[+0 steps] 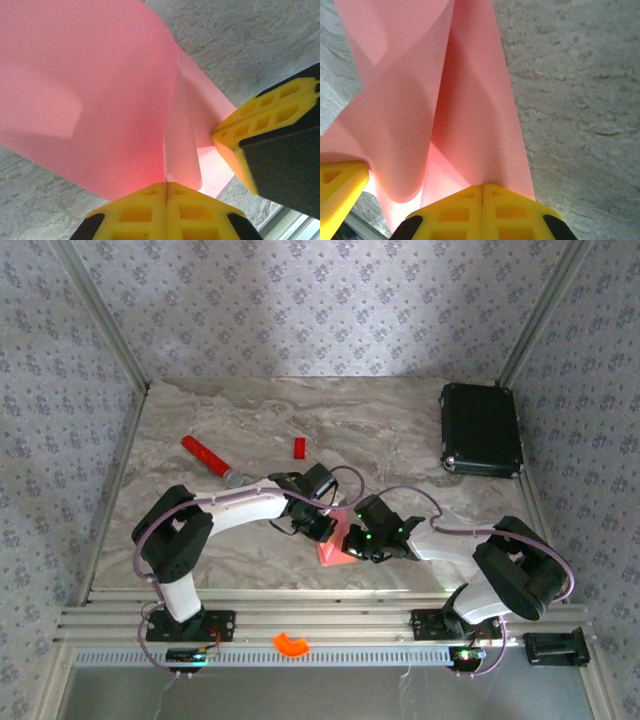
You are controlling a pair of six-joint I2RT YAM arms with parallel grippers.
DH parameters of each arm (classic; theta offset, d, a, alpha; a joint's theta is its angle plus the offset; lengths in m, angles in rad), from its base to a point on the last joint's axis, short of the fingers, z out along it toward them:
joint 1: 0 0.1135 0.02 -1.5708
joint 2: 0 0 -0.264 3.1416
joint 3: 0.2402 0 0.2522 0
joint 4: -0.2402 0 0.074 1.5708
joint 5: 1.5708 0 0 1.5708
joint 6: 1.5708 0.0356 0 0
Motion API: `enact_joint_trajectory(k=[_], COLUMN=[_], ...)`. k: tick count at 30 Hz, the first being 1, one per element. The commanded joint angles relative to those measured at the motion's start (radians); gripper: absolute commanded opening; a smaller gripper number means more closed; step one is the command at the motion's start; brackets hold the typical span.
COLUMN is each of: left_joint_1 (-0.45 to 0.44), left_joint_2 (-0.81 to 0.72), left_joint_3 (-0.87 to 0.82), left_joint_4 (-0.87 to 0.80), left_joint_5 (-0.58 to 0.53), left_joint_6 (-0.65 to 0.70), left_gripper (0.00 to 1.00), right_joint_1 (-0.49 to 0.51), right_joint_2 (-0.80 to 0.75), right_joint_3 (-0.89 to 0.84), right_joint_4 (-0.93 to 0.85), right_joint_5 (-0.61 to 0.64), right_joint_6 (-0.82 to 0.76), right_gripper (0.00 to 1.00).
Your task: Fold a paper plane with a square sheet of paper (pick it up from the middle)
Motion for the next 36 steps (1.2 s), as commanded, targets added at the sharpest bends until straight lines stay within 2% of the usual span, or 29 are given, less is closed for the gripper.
enact_joint_trajectory(k=[1,15,27,36], left_joint_1=[0.013,0.038,0.039,0.039], left_joint_2=[0.021,0.033,0.022,0.017], left_joint_3=[0.038,0.026,-0.110,-0.143], left_joint_4=[-0.053,-0.045,0.102,0.154], left_joint_5=[-0.007,0.019,0.087,0.094], left_joint_6=[0.049,0.069,-0.054,-0.112], left_gripper=[0.05,0.05,0.04,0.04], right_joint_1=[-0.005,-0.007,0.000,0.063], right_joint_2=[0.002,-0.003,-0.124,-0.055], right_joint_3=[-0.026,-0.024,-0.016,-0.014], right_joint_4=[-0.072,-0.069,-0.029,0.044], right_joint_5=[0.020,0.016,0.020,0.051], right_joint_6=[-0.011,-0.010,0.019,0.087], right_gripper=[0.01,0.01,0.05,0.05])
